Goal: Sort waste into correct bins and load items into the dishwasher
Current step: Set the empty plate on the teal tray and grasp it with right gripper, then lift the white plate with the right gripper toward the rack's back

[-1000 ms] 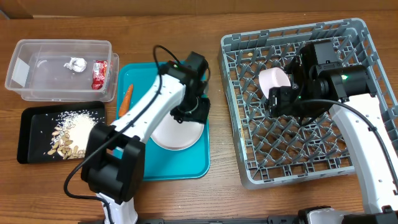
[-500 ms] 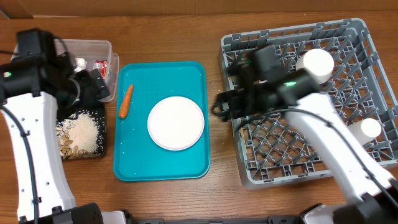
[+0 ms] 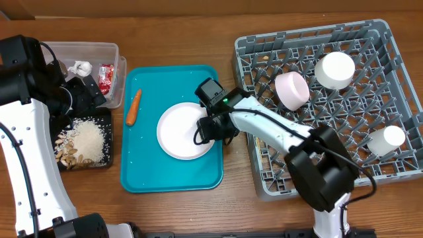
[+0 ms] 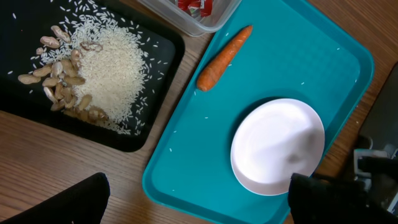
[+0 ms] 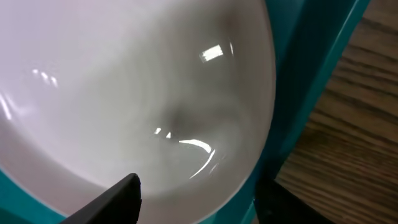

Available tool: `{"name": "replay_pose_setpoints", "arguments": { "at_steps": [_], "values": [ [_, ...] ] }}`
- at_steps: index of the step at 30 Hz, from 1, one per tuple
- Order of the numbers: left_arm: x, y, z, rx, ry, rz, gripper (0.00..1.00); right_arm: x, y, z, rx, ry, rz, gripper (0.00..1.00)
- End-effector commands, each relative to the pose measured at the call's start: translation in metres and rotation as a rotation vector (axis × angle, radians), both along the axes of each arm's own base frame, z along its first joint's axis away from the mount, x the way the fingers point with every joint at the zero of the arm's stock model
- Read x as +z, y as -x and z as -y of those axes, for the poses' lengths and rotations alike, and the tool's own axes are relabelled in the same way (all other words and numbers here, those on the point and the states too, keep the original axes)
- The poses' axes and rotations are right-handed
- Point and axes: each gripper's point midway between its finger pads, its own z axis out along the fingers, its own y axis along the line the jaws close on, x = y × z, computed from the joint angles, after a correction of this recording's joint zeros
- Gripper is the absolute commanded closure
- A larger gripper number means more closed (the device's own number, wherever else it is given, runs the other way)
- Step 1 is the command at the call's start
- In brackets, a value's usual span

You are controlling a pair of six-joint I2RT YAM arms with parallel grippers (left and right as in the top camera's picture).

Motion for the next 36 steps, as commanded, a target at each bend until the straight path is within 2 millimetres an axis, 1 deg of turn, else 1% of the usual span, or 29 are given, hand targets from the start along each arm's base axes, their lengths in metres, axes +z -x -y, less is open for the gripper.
{"name": "replay_pose_setpoints", "arguments": {
  "at_steps": [1,3,4,5,8,9,11,13,15,18,19,20,21,24,25,26,27,28,29,30,31,34,36],
  "values": [
    [-0.003,-0.001,0.0,-0.007,0.003,-0.006,0.06,-0.014,-0.003,0.002,-0.037,0.027,-0.019,0.43],
    [-0.003,-0.002,0.0,-0.007,0.003,-0.005,0.06,-0.018,-0.003,0.001,-0.039,0.03,-0.023,0.49],
    [-0.003,-0.002,0.0,-0.007,0.003,-0.005,0.06,-0.018,-0.004,0.001,-0.04,0.027,-0.019,0.55],
    [-0.003,-0.002,0.0,-0.007,0.003,-0.005,0.06,-0.018,-0.006,-0.001,-0.04,0.02,-0.012,0.64],
    [-0.003,-0.001,0.0,-0.007,0.002,-0.006,0.03,-0.018,-0.008,-0.003,-0.043,0.012,-0.004,0.76],
    [-0.003,-0.001,0.0,-0.007,0.002,-0.007,0.03,-0.017,-0.009,-0.003,-0.043,0.01,0.0,0.86],
    [-0.003,-0.001,0.0,-0.007,0.002,-0.007,0.03,-0.017,-0.009,-0.004,-0.043,0.008,0.001,0.96],
    [-0.003,-0.001,0.0,-0.007,0.003,-0.007,0.03,-0.014,-0.009,-0.004,-0.043,0.005,0.004,0.96],
    [-0.003,-0.001,0.0,-0.007,0.002,-0.008,0.03,0.001,-0.014,-0.001,-0.052,0.004,0.024,0.96],
    [-0.003,-0.001,0.0,-0.014,-0.001,-0.006,0.03,0.061,-0.042,0.023,-0.111,0.058,0.171,0.96],
    [-0.003,-0.001,0.0,-0.014,-0.001,-0.006,0.03,0.098,-0.054,0.039,-0.145,0.084,0.258,0.96],
    [-0.003,-0.001,0.0,-0.016,-0.001,-0.006,0.03,0.126,-0.062,0.054,-0.18,0.109,0.331,0.96],
    [-0.003,-0.002,0.0,-0.017,-0.002,-0.005,0.03,0.161,-0.072,0.078,-0.227,0.141,0.427,0.96],
    [-0.003,-0.002,0.0,-0.017,-0.003,-0.004,0.03,0.22,-0.084,0.129,-0.292,0.21,0.608,0.96],
    [-0.003,-0.002,0.0,-0.017,-0.003,-0.003,0.03,0.237,-0.087,0.151,-0.311,0.253,0.661,0.96],
    [-0.003,-0.002,0.0,-0.017,-0.003,-0.003,0.03,0.247,-0.088,0.17,-0.324,0.304,0.695,0.96],
    [-0.003,-0.002,0.0,-0.017,-0.003,-0.002,0.03,0.257,-0.088,0.199,-0.37,0.399,0.728,0.96],
    [-0.003,-0.002,0.0,-0.017,-0.003,-0.003,0.03,0.263,-0.087,0.22,-0.409,0.479,0.744,0.96],
    [-0.003,-0.002,0.0,-0.017,-0.003,-0.002,0.03,0.27,-0.085,0.247,-0.482,0.594,0.768,0.96],
    [-0.003,-0.002,0.0,-0.017,-0.003,-0.002,0.03,0.279,-0.081,0.274,-0.599,0.709,0.811,0.96],
    [-0.003,-0.002,0.0,-0.017,-0.003,-0.002,0.03,0.283,-0.08,0.286,-0.679,0.751,0.847,0.96],
    [-0.003,-0.002,0.0,-0.017,-0.003,-0.002,0.03,0.28,-0.089,0.283,-0.737,0.726,0.879,0.96],
    [-0.003,-0.002,0.0,-0.017,-0.003,-0.002,0.03,0.273,-0.1,0.28,-0.754,0.719,0.899,0.96]
  ]
}}
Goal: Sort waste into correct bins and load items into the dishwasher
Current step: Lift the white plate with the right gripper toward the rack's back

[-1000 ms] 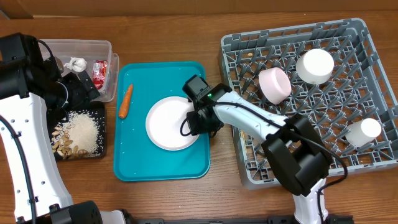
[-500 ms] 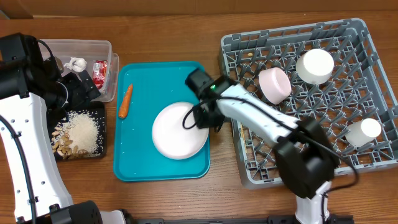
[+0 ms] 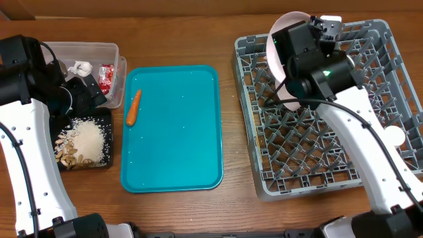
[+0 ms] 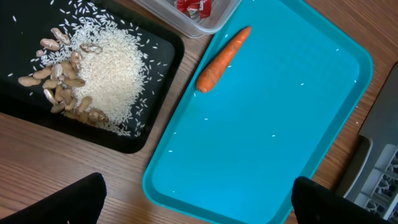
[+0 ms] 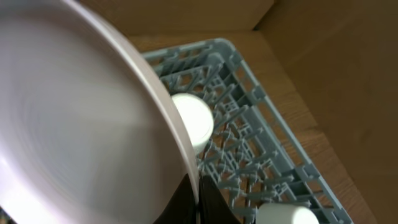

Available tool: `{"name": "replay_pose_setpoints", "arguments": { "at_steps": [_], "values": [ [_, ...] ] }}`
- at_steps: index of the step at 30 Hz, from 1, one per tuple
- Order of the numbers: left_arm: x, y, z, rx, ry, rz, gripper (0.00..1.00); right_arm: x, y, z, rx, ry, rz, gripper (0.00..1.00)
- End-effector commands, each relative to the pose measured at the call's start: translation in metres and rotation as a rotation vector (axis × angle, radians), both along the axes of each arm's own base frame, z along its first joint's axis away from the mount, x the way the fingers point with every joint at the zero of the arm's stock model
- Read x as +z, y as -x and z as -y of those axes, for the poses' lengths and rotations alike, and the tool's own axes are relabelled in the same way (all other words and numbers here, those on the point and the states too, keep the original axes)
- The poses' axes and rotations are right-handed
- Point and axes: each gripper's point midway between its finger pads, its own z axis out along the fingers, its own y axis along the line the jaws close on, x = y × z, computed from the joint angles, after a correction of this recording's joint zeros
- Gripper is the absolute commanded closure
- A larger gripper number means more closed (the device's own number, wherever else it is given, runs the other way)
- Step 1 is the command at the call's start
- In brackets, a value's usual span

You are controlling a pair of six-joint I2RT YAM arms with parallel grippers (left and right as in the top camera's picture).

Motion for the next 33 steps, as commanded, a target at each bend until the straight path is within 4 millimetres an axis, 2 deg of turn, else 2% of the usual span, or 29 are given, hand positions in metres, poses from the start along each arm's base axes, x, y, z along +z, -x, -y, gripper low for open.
{"name": "replay_pose_setpoints", "arguments": {
  "at_steps": [1,2,5,7,10,12,15,18,24,33],
  "values": [
    [-0.003,-0.001,0.0,-0.013,-0.001,-0.006,0.03,0.0,-0.01,0.007,-0.081,0.044,0.082,0.96],
    [-0.003,-0.001,0.0,-0.013,0.0,-0.006,0.03,-0.005,-0.012,0.006,-0.08,0.047,0.076,0.96],
    [-0.003,-0.001,0.0,-0.013,0.0,-0.006,0.03,-0.042,-0.021,0.002,-0.074,0.086,-0.019,0.96],
    [-0.003,-0.001,0.0,-0.013,0.0,-0.005,0.03,-0.058,-0.023,-0.004,-0.062,0.093,-0.061,0.96],
    [-0.003,-0.001,0.0,-0.013,-0.001,-0.005,0.03,-0.09,-0.029,-0.026,-0.01,0.06,-0.134,0.96],
    [-0.003,-0.001,0.0,-0.013,-0.001,-0.005,0.03,-0.101,-0.03,-0.038,0.006,0.05,-0.148,0.96],
    [-0.003,-0.001,0.0,-0.013,-0.001,-0.005,0.03,-0.108,-0.028,-0.053,0.039,0.051,-0.159,0.96],
    [-0.003,-0.002,0.0,-0.013,-0.001,-0.004,0.03,-0.098,-0.029,-0.06,0.046,0.097,-0.119,0.96],
    [-0.003,-0.002,0.0,-0.013,-0.001,-0.003,0.03,-0.057,-0.029,-0.037,-0.05,0.301,0.006,0.96],
    [-0.002,-0.003,0.0,-0.013,-0.003,0.002,0.03,-0.006,-0.021,-0.02,-0.173,0.524,0.165,0.96]
  ]
}}
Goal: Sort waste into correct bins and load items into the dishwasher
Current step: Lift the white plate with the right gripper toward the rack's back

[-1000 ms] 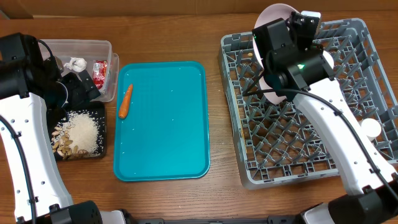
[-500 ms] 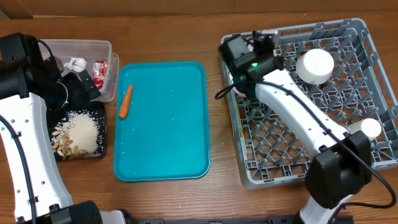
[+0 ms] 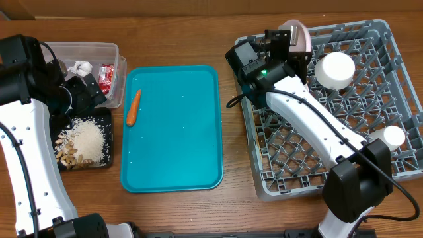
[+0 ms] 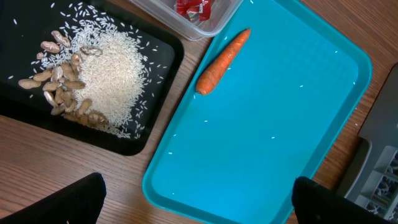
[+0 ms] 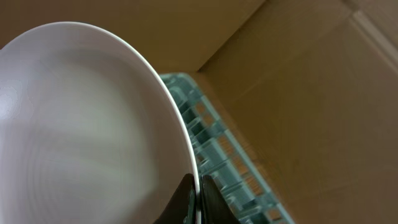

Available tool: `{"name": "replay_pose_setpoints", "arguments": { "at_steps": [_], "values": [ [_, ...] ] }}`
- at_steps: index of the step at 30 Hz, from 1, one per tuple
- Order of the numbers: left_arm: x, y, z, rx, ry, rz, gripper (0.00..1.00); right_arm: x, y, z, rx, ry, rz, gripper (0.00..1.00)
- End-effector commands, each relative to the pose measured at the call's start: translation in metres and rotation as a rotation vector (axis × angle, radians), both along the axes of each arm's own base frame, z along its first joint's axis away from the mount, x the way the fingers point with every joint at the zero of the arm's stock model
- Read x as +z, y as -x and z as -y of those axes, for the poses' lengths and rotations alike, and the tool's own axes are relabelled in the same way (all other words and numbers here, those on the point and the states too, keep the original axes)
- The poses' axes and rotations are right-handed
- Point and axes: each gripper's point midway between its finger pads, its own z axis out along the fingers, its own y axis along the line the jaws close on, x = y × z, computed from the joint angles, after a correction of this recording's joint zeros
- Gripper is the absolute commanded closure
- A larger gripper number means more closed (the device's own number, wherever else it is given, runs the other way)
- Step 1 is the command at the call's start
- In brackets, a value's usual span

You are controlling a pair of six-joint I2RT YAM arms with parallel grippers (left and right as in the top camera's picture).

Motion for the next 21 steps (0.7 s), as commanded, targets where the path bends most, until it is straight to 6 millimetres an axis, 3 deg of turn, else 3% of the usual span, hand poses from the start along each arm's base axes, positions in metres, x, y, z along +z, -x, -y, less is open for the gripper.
{"name": "replay_pose_setpoints", "arguments": {
  "at_steps": [1,7,9,14,21],
  "values": [
    [-0.003,-0.001,0.0,-0.013,-0.001,-0.005,0.02,0.03,0.004,0.006,-0.046,0.09,0.112,0.96],
    [-0.003,-0.001,0.0,-0.013,-0.001,-0.006,0.03,-0.019,-0.004,-0.015,0.058,-0.162,-0.048,0.96],
    [-0.003,-0.001,0.0,-0.013,0.0,-0.006,0.02,-0.027,-0.005,-0.02,0.077,-0.212,-0.07,0.96],
    [-0.003,-0.001,0.0,-0.013,0.0,-0.006,0.02,-0.026,-0.007,-0.021,0.076,-0.213,-0.054,0.96],
    [-0.003,-0.001,0.0,-0.013,0.0,-0.006,0.02,-0.002,-0.016,-0.016,0.079,-0.067,-0.028,0.96]
  ]
}}
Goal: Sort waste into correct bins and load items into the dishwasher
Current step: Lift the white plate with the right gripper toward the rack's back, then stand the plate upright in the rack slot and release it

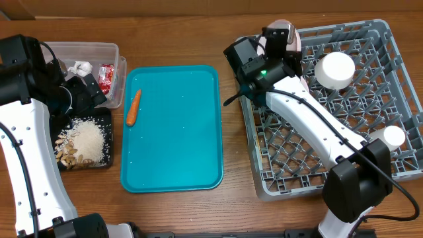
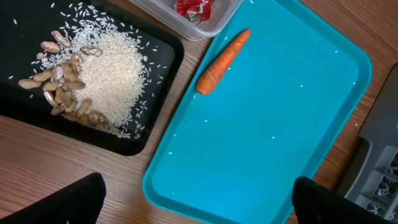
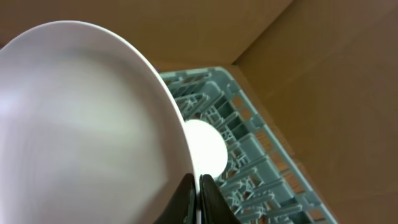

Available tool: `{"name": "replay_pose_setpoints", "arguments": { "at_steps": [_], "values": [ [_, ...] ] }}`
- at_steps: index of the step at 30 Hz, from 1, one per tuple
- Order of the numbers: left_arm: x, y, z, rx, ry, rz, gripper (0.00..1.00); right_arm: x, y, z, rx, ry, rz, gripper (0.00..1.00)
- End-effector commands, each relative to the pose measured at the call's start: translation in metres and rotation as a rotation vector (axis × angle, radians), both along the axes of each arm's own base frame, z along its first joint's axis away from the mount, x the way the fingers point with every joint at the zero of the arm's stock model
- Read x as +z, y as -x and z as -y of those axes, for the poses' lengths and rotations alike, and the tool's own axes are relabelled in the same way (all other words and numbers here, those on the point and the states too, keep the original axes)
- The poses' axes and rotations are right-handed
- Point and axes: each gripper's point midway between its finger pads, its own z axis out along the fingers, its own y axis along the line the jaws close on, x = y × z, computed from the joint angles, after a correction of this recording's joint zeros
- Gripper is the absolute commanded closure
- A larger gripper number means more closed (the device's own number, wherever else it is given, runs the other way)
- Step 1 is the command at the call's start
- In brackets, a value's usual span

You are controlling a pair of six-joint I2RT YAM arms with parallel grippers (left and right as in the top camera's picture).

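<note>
My right gripper [image 3: 196, 193] is shut on the rim of a white plate [image 3: 81, 124], held on edge over the back left corner of the grey dishwasher rack [image 1: 370, 165]. In the overhead view the plate [image 1: 283, 30] shows only as a sliver behind the right gripper [image 1: 277, 39]. An orange carrot [image 1: 133, 108] lies at the upper left of the teal tray [image 1: 173, 145]. My left gripper [image 2: 196, 205] hangs open above the tray's near left corner, with nothing between its fingers [image 2: 68, 199].
A black tray [image 1: 82, 142] with rice and peanuts sits at the left, and a clear bin [image 1: 92, 63] with wrappers behind it. White cups [image 1: 334, 69] stand in the rack, one more at its right edge [image 1: 386, 139]. Cardboard walls rise behind the rack.
My right gripper has tilted slightly with the plate; a white cup and more of the rack now show past the plate's rim. The left arm has not moved.
My right gripper was at the rim of the white plate on the teal tray. Then it held the plate lifted on edge above the rack, leaving the tray bare but for the carrot. It has stayed over the rack's back left corner since.
</note>
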Motion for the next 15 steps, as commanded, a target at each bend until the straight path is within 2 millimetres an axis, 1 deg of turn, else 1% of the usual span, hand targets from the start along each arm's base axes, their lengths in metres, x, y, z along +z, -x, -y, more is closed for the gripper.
{"name": "replay_pose_setpoints", "arguments": {
  "at_steps": [1,5,11,15],
  "values": [
    [-0.003,-0.001,0.0,-0.013,0.0,-0.006,0.02,0.018,-0.002,0.003,0.008,0.083,0.001,0.96],
    [-0.003,-0.001,0.0,-0.013,0.0,-0.005,0.03,0.016,-0.001,0.004,0.008,0.091,-0.013,0.96],
    [-0.003,-0.001,0.0,-0.013,0.0,-0.006,0.02,-0.006,0.001,0.015,-0.01,0.126,-0.075,0.96],
    [-0.003,-0.001,0.0,-0.013,0.0,-0.005,0.02,0.0,0.002,0.02,-0.042,0.181,-0.045,0.96]
  ]
}}
